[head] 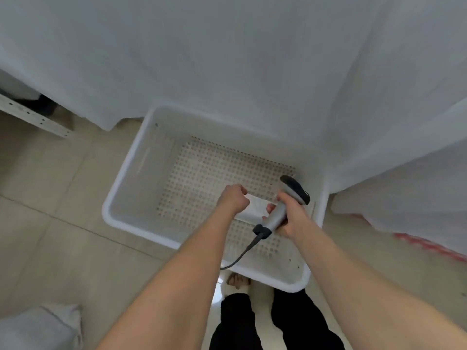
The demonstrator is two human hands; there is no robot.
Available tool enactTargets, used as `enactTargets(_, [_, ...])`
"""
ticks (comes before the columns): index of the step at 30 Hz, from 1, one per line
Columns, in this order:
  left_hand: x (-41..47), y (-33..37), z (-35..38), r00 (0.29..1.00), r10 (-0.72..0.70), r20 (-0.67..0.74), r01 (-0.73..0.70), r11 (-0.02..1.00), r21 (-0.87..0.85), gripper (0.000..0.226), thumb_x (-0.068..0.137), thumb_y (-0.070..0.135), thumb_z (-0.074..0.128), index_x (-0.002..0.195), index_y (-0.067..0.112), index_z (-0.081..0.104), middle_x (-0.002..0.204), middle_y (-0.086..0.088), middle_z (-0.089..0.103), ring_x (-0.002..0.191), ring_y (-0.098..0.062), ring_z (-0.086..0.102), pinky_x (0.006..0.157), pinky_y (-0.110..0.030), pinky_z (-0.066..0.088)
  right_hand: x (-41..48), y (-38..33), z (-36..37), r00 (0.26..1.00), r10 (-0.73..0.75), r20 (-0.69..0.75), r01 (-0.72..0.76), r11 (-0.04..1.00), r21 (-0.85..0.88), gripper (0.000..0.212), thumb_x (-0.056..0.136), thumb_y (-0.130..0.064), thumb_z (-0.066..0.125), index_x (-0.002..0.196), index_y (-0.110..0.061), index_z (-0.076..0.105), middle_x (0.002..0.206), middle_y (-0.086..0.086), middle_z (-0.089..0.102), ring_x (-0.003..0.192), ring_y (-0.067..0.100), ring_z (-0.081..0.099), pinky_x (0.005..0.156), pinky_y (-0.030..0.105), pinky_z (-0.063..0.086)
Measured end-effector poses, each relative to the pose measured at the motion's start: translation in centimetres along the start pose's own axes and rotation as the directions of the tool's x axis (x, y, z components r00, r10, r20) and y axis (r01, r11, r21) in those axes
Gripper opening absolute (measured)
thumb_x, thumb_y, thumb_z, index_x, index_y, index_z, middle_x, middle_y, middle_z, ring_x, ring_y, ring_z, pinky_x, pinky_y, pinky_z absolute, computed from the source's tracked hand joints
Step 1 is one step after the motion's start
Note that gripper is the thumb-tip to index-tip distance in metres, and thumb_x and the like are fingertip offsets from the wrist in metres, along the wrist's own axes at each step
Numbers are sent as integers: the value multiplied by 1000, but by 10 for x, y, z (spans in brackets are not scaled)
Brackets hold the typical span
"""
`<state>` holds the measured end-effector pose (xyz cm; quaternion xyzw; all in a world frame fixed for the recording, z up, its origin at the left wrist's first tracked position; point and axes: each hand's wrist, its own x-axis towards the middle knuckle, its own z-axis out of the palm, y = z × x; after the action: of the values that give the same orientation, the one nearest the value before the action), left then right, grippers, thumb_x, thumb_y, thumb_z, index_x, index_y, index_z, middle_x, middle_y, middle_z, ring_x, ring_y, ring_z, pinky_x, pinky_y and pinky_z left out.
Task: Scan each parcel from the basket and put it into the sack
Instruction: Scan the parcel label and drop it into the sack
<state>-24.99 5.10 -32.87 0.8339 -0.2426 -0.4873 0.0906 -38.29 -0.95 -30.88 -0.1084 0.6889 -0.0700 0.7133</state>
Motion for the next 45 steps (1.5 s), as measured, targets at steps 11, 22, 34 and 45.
enactTargets(11, [187,-60,124,989,-116,91,107,989,99,83,85,13,67,151,9,16,148,-14,30,131,-30,41,96,-34,42,221,16,-19,985,172,-33,-174,983,-51,29,87,-34,71,97,-12,56,104,14,61,80,32,57,63,50,49])
enactTargets(22, [276,-75,159,997,34,64,-68,738,672,38,87,2,50,120,19,58,101,1,56,109,-21,53,111,-53,20,307,33,-20,966,256,-28,-257,963,-79,38,86,-43,69,109,-14,58,101,14,58,91,35,56,74,56,50])
enactTargets(34, [134,-46,58,977,207,-49,-163,879,447,27,86,-3,46,100,18,57,104,-3,58,92,-22,57,66,-28,39,157,5,7,986,91,141,-91,996,-12,44,88,-31,71,125,-11,57,120,13,54,103,30,54,86,53,52])
enactTargets(45, [-85,21,-132,894,427,-134,-345,848,402,21,83,4,55,76,23,52,82,7,50,86,-19,55,68,-29,41,-97,-45,86,945,-54,322,119,976,-183,33,89,-23,68,120,-13,62,111,7,62,93,20,58,75,41,52])
